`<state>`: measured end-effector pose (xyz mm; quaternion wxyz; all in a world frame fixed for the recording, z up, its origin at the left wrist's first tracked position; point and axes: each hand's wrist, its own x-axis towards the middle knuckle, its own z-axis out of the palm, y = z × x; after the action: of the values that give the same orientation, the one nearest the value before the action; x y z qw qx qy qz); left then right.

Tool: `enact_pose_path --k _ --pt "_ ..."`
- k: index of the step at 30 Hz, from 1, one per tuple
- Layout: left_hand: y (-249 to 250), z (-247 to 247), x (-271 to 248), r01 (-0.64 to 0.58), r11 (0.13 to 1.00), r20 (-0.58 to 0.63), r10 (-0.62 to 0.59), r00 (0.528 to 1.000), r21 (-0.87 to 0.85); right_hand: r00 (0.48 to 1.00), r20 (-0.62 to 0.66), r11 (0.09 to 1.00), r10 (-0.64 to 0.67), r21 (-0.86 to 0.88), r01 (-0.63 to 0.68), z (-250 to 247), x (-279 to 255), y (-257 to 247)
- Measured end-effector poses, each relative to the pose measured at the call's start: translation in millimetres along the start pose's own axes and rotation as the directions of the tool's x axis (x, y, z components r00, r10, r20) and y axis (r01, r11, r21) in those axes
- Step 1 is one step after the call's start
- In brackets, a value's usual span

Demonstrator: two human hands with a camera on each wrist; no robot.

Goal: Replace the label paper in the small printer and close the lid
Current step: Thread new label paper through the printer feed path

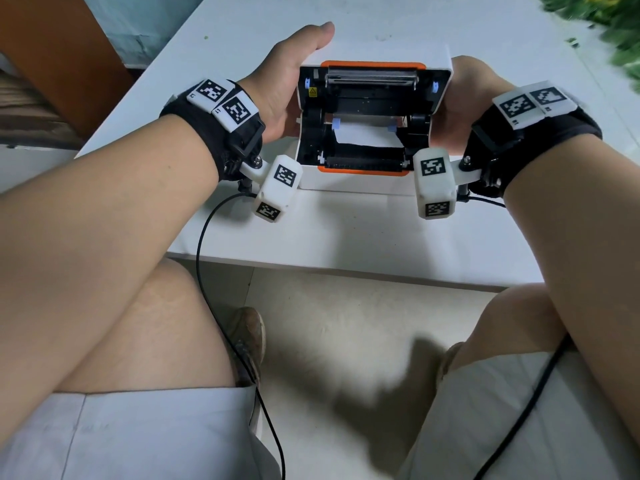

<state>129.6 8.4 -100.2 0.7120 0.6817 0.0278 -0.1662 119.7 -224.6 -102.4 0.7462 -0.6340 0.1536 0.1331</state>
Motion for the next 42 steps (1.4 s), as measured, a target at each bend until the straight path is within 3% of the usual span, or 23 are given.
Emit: enact_pose_path --k 9,23,34,37,42 --pt "-0.9 1.7 -0.5 -0.002 1.0 -0.007 0.002 1.0 0.003 0.999 0.035 0.994 -0.009 0.109 0.005 -1.8 4.6 4.7" --pt "-1.1 -2.2 -0.1 0.037 0.999 0.043 -0.037 0.998 0.004 0.993 0.073 0.989 0.088 -0.126 -0.078 -2.1 -2.9 -5.5" --pt "5.6 0.7 -8.7 0.059 0.998 0.033 -0.06 0.998 0.014 0.984 0.115 0.991 0.134 -0.021 -0.133 0.2 -12.0 -14.5" --pt "6.7 1.2 -9.1 0.091 0.996 0.039 -0.09 0.995 -0.01 0.979 0.181 0.995 0.098 -0.046 -0.091 2.0 -9.6 -16.6" --pt "14.9 2.1 -19.4 0.218 0.975 0.059 -0.215 0.975 -0.045 0.994 0.095 0.984 0.057 -0.176 -0.039 6.8 -5.5 -11.9"
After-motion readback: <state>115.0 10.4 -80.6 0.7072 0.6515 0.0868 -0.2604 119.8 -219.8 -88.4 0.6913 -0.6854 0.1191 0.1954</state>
